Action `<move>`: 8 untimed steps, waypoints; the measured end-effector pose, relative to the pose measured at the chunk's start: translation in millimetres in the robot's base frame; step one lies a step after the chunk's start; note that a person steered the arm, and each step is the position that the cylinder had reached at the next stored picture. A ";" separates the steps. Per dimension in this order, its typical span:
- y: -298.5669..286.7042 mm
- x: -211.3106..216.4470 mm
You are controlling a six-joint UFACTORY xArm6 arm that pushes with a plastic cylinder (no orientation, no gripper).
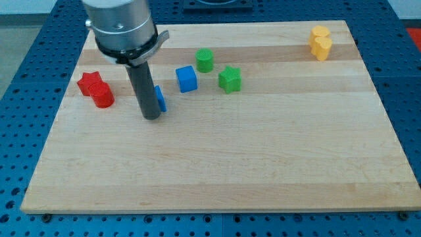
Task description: Push the blue triangle towards top
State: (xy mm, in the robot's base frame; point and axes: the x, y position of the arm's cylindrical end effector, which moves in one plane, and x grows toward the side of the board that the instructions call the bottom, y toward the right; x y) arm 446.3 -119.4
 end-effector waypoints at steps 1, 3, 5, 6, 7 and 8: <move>2.0 -2.5; -43.4 7.9; -46.3 -62.7; -45.7 -68.3; -29.5 -50.6; -29.4 -46.6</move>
State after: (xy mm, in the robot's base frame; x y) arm 399.7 -148.8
